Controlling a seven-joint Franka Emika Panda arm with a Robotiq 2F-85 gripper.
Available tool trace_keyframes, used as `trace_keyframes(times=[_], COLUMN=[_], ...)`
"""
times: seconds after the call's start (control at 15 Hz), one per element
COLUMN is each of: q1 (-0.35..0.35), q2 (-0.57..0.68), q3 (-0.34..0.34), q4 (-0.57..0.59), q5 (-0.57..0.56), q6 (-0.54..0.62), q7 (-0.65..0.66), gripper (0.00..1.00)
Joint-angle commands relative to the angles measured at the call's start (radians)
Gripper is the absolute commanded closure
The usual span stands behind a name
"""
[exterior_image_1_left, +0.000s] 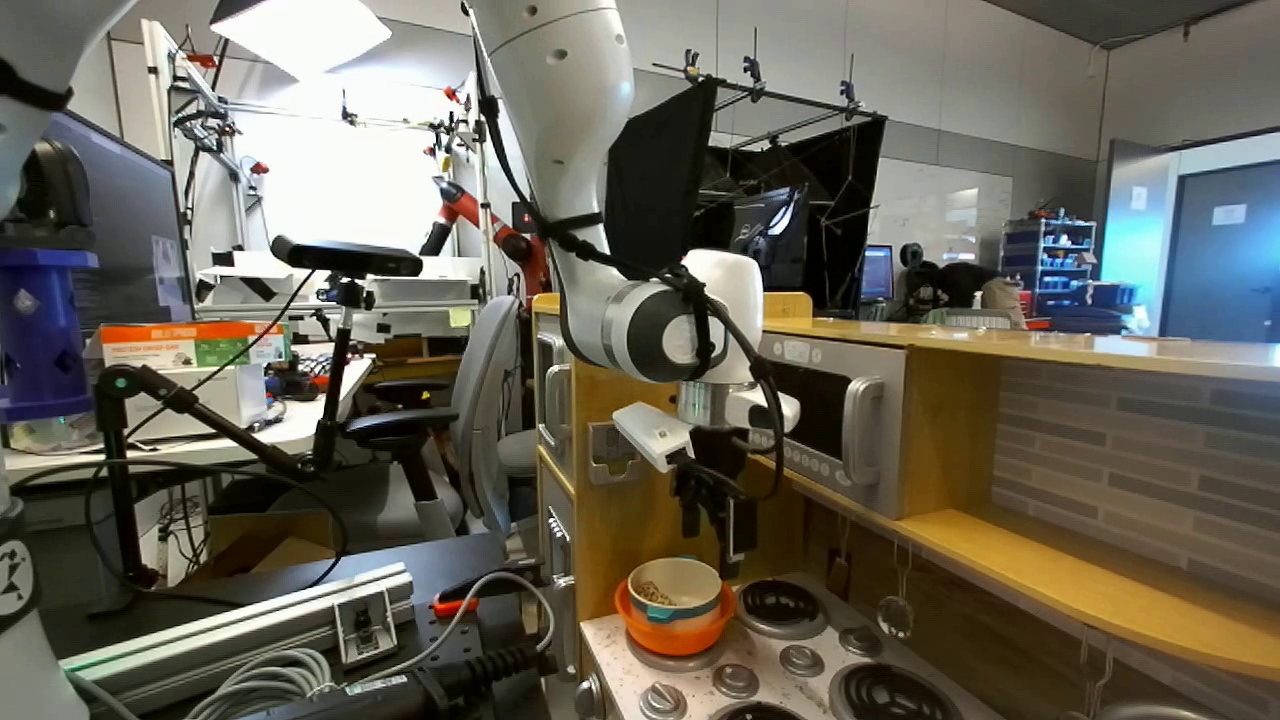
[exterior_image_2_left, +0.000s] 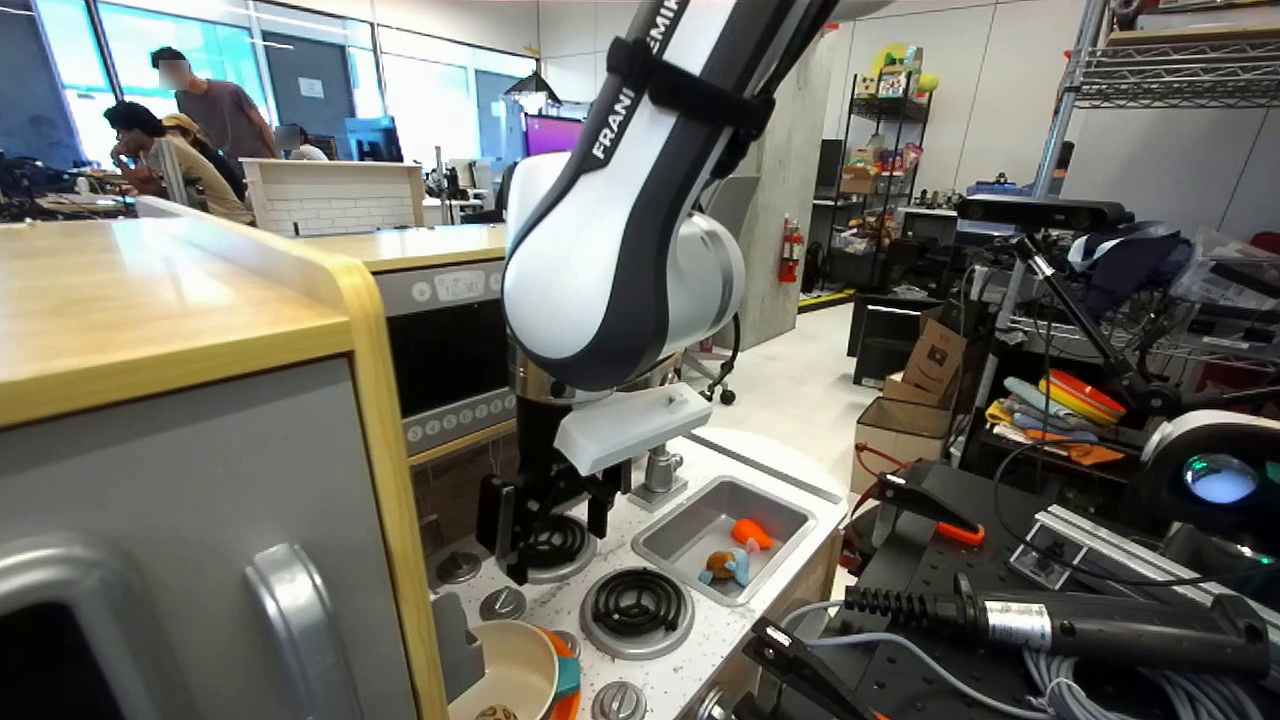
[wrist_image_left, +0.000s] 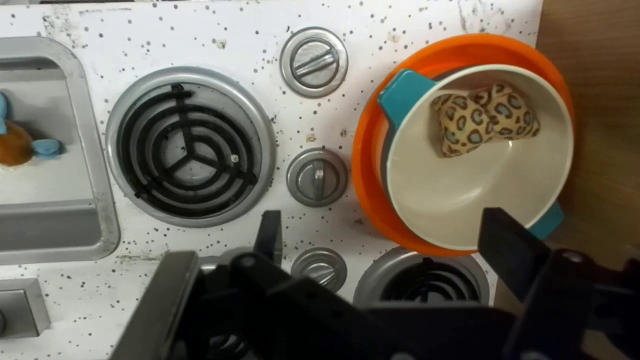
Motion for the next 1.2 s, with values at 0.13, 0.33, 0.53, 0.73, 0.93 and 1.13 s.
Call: trace_keyframes(times=[0.13,0.33,0.53,0.73,0.93,1.13], q1=[0.008,0.023,0.032,0.031,0.03,0.03], q2=[0.084,0.122,0.147,0.173,0.197,0.221], q3=[-0.006,-0.018,-0.026,-0.026,-0.026,-0.024], q4=[0.097,0.14,0.171,0.202,0.231,0.262], q5=[-0.002,-0.013,-0.018,-0.016,-0.014,-0.013], q6=[-0.063,-0.109,-0.138,-0.163,-0.18,-0.207], q7=[-0.011,-0.001,0.006,0.005,0.006,0.005], gripper=[0.0,0.0,0.0,0.0,0.0,0.0])
